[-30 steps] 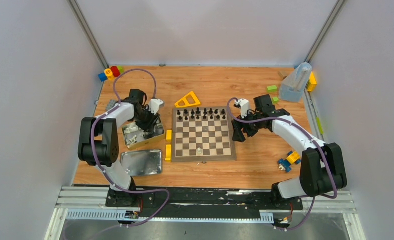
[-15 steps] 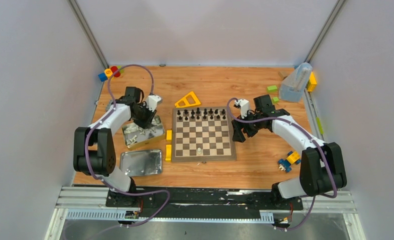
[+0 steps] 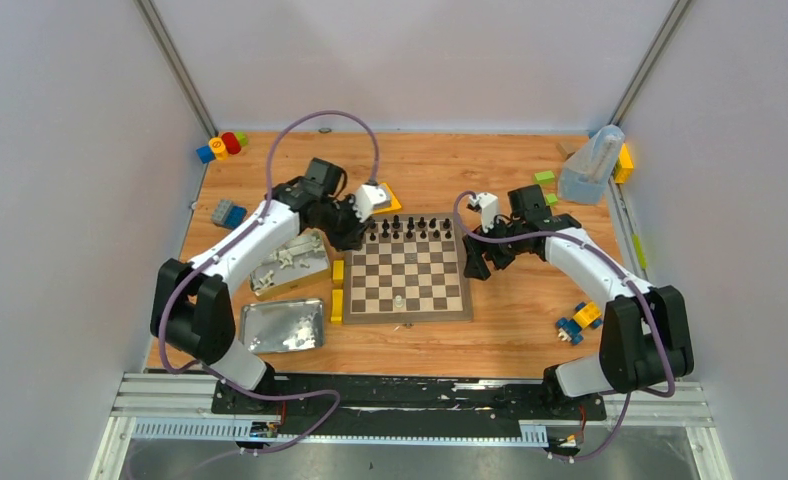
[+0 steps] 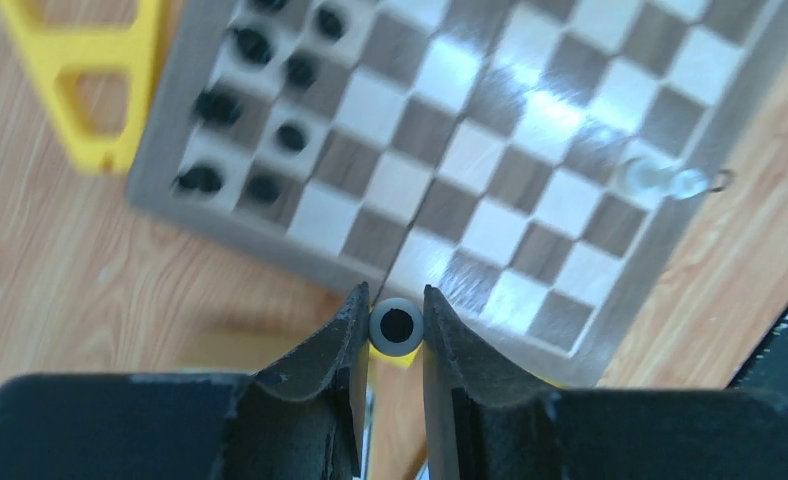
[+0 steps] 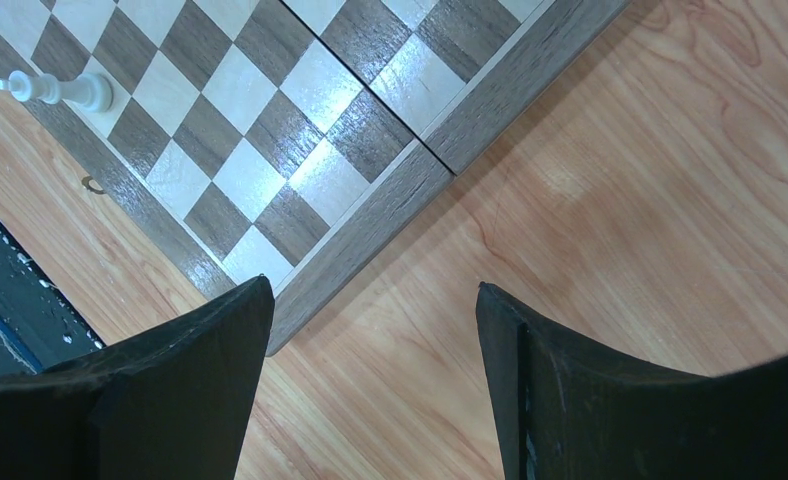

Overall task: Set up the chess pieces on the board
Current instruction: Pick up the chess piece from the storage box, then place the chess piece on the chessboard.

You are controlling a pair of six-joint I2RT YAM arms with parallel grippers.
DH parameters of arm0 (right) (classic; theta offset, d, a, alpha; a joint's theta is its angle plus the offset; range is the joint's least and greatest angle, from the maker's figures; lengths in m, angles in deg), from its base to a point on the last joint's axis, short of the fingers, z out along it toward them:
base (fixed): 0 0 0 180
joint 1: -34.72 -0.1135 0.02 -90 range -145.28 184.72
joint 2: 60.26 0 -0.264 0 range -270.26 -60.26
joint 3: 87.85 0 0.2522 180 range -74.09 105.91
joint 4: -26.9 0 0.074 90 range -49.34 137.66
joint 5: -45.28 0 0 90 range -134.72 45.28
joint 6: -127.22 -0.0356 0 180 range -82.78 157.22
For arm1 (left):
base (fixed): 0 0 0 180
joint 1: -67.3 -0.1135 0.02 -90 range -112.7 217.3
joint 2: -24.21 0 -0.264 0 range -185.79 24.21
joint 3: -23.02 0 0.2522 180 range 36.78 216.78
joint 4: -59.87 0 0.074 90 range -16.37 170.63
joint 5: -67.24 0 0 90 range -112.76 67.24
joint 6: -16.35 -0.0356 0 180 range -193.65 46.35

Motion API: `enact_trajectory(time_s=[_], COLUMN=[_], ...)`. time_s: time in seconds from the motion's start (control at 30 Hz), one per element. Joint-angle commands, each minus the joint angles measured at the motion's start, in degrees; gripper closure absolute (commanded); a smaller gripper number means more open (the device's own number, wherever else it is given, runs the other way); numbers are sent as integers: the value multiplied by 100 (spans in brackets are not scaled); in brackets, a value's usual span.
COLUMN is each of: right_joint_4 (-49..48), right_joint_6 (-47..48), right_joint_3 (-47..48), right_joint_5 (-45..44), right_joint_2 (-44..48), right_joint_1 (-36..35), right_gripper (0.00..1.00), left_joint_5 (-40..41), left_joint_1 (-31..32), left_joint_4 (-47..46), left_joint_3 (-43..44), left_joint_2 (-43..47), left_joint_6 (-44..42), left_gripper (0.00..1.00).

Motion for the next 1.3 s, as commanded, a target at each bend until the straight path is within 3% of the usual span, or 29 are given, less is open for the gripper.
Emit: enact_trajectory(time_s=[0.0,0.3,0.43,0.6,0.73,0.93,1.27], right_joint_4=[-9,-1,4,2,0,-106,-301], right_joint_6=[93,-286,-301,-312,-343,-155,313], right_joint_3=[273,346,287,237,277,412,1118], right_joint_5=[133,479,562,761,1036,1123,779], right_joint_2=[204,489,675,675,514,248,-936], right_joint_1=[83,1157,1763,1852,1803,1029,-437], right_gripper=[25,25,25,25,25,25,29], left_joint_5=[-255,-87,62,201,417,492,83], left_joint_1=[750,1914,2270,2424,2402,1875,680], left_joint_4=[-101,60,185,196,154,-7,67], left_joint_3=[482,2026,2208,2280,2134,1405,209], left_joint_2=[-414,-2036,-2502,-2775,-2434,-1224,555], left_joint_6=[-111,14,15,166,174,231,323], left_gripper=[72,69,66,57,34,16,12])
